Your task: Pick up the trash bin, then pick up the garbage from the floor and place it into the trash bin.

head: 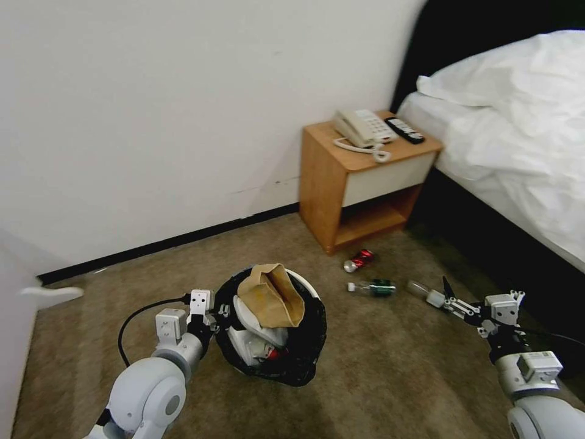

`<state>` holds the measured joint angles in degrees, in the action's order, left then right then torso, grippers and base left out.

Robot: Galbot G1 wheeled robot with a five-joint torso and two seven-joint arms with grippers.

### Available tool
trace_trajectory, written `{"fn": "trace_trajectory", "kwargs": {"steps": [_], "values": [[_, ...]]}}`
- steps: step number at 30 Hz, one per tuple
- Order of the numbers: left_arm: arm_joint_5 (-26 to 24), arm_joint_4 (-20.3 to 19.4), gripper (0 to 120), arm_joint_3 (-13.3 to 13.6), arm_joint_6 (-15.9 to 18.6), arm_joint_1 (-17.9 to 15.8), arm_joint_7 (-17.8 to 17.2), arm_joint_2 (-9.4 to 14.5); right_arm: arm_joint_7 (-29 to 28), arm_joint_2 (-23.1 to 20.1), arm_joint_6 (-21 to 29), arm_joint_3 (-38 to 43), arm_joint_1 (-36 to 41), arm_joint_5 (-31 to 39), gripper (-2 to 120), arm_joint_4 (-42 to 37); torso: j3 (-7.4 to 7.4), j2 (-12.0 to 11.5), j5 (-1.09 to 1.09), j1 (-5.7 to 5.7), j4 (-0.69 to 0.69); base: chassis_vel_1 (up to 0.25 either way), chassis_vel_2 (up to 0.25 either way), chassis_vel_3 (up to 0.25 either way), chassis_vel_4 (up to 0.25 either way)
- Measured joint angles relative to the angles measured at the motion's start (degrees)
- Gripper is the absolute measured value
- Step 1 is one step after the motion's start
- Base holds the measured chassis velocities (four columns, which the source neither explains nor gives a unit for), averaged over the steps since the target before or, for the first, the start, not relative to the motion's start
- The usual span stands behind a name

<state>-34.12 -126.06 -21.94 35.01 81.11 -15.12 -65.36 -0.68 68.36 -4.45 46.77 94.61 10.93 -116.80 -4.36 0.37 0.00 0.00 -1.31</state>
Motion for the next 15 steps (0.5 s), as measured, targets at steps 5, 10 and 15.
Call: {"fn": "trace_trajectory", "kwargs": {"steps": [5,10,15], "values": [[0.0,0.2,3,0.0,-0.1,-0.1,-0.1,0.0,-0.5,0.2,0.0,-0.1,-0.2,0.0,100,-0.1,-0.01,0.0,0.0,0.0,0.06,0.0,0.0,0.0,0.0],[-0.1,0.4,3,0.0,-0.2,-0.2,-0.1,0.0,-0.7,0.4,0.0,-0.1,-0.2,0.1,100,-0.1,-0.01,0.0,0.0,0.0,0.02,0.0,0.0,0.0,0.0],[-0.1,0.5,3,0.0,-0.5,-0.2,-0.1,0.0,-1.0,0.9,0.7,-0.3,-0.4,0.2,100,-0.5,-0.01,0.0,0.0,0.0,0.03,0.0,0.0,0.0,0.0]]}}
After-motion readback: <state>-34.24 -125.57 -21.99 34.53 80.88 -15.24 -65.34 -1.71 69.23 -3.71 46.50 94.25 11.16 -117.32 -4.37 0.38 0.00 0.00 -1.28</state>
